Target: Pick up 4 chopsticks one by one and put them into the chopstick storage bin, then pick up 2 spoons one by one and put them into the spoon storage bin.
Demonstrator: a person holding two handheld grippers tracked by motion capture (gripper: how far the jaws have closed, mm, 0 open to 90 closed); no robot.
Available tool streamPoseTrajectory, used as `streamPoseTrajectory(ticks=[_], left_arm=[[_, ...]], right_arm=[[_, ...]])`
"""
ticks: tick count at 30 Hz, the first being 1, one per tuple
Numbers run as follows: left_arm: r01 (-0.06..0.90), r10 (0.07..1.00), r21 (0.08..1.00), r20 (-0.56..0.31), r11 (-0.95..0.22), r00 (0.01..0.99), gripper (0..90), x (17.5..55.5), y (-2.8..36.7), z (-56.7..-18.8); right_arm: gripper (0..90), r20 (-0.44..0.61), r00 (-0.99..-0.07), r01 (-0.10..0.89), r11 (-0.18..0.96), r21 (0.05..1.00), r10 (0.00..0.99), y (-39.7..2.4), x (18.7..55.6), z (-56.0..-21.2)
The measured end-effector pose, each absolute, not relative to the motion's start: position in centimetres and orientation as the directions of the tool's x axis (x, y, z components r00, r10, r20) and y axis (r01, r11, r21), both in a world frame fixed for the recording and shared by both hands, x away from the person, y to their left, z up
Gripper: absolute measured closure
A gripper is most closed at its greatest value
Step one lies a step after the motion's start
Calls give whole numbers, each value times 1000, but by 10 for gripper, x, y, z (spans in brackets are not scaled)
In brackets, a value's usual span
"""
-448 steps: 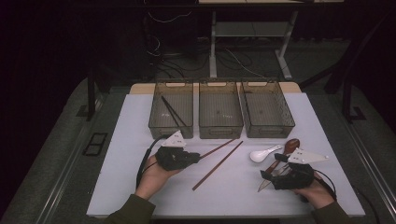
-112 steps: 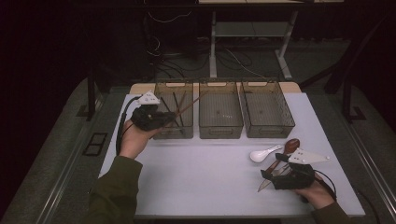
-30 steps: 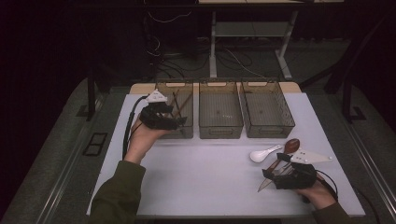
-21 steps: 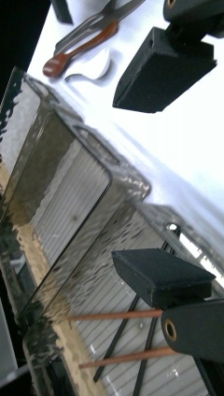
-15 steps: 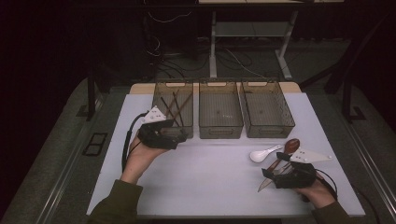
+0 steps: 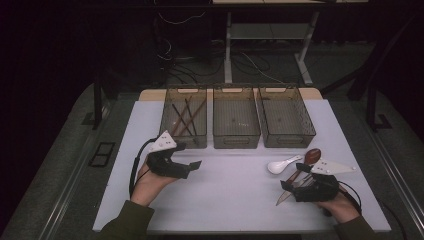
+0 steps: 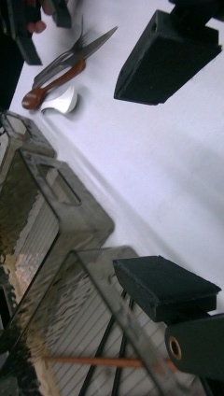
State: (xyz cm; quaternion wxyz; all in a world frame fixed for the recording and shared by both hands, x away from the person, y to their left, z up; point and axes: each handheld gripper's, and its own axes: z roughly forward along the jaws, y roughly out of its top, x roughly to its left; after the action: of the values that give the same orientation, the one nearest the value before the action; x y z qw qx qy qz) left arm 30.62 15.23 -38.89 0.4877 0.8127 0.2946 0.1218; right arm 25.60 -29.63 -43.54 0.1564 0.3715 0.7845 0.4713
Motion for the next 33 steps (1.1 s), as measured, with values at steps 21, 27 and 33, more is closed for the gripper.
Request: streamPoseTrajectory(ticks=[21,27,33], left_arm=[[362,587,860,-93,-360,805,0,278,166,-431],[378,585,853,-110,-360,804,0,270,168,-434],[388,583,851,-123,-354,803,0,271,169,-436]], right_arm=[[110,118,-672,447,274,851,731,-296,256,-435],[110,137,-673,457,262,850,727,-300,260,-433],[110,154,-666,486,268,832,730,-307,263,-426]])
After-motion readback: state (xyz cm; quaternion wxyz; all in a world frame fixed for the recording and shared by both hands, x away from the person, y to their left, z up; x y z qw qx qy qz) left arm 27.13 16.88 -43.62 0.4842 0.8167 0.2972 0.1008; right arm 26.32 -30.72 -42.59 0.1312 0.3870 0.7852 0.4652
